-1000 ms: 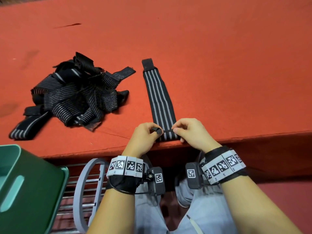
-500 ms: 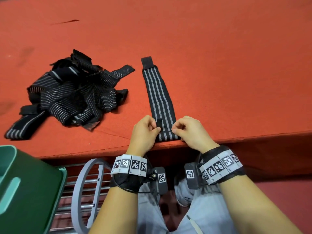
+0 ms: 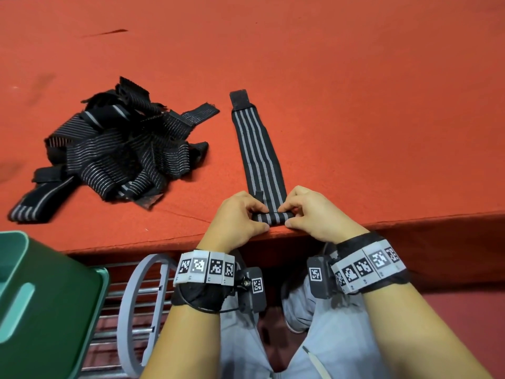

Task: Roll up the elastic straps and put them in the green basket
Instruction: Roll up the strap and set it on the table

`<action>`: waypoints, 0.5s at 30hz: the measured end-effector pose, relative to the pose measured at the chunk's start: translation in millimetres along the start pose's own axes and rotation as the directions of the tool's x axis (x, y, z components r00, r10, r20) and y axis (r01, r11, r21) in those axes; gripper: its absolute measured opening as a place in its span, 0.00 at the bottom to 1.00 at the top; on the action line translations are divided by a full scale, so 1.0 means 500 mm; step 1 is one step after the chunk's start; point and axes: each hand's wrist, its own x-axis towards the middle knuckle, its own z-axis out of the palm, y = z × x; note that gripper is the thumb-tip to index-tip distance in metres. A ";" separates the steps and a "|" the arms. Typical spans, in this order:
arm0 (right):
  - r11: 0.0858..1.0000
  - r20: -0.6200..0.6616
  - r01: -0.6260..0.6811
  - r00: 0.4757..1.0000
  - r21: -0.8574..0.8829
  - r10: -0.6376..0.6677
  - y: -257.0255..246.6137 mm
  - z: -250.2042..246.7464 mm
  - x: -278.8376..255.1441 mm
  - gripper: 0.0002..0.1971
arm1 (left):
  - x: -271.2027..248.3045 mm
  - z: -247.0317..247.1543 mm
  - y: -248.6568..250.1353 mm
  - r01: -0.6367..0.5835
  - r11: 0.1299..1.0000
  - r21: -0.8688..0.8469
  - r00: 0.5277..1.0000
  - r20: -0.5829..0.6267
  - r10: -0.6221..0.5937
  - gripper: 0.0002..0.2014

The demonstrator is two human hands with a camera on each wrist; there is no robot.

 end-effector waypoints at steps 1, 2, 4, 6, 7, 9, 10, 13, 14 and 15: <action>1.000 -0.007 0.008 1.000 -0.002 -0.008 0.002 0.000 0.000 0.13 | 0.000 -0.001 0.001 -0.009 1.000 0.028 1.000 0.002 0.009 0.17; 1.000 -0.010 0.013 1.000 -0.003 -0.013 0.003 0.000 0.000 0.13 | -0.001 -0.002 0.002 -0.019 0.999 0.047 1.000 -0.001 0.019 0.17; 1.000 -0.021 0.023 1.000 0.000 -0.023 0.005 -0.001 0.002 0.12 | 0.000 -0.003 0.001 -0.030 0.998 0.057 0.999 -0.011 0.031 0.17; 1.000 -0.050 0.023 0.998 0.016 -0.023 0.005 0.000 0.004 0.11 | 0.002 -0.003 -0.001 -0.037 0.998 0.053 0.999 -0.018 0.038 0.15; 0.999 -0.071 0.016 0.997 0.037 -0.013 0.005 0.001 0.006 0.11 | 0.003 -0.004 -0.001 -0.041 0.998 0.048 0.999 -0.023 0.042 0.15; 0.996 -0.105 -0.013 0.994 0.087 0.022 0.001 0.001 0.006 0.09 | 0.006 -0.006 -0.002 -0.045 0.998 0.051 0.999 -0.029 0.047 0.14; 0.994 -0.118 -0.023 0.992 0.106 0.035 -0.001 0.002 0.007 0.08 | 0.007 -0.007 -0.002 -0.040 0.998 0.058 0.999 -0.025 0.042 0.13; 0.994 -0.136 -0.037 0.989 0.105 0.051 -0.007 0.002 0.011 0.06 | 0.017 -0.007 -0.004 0.004 0.998 0.055 1.000 -0.006 -0.003 0.13; 0.994 -0.139 -0.044 0.989 0.099 0.058 -0.006 0.002 0.014 0.05 | 0.020 -0.006 -0.004 0.006 0.998 0.058 1.000 0.002 -0.007 0.12; 0.994 -0.141 -0.052 0.988 0.096 0.065 -0.005 0.003 0.017 0.04 | 0.022 -0.005 -0.005 0.004 0.998 0.062 1.000 0.003 -0.004 0.12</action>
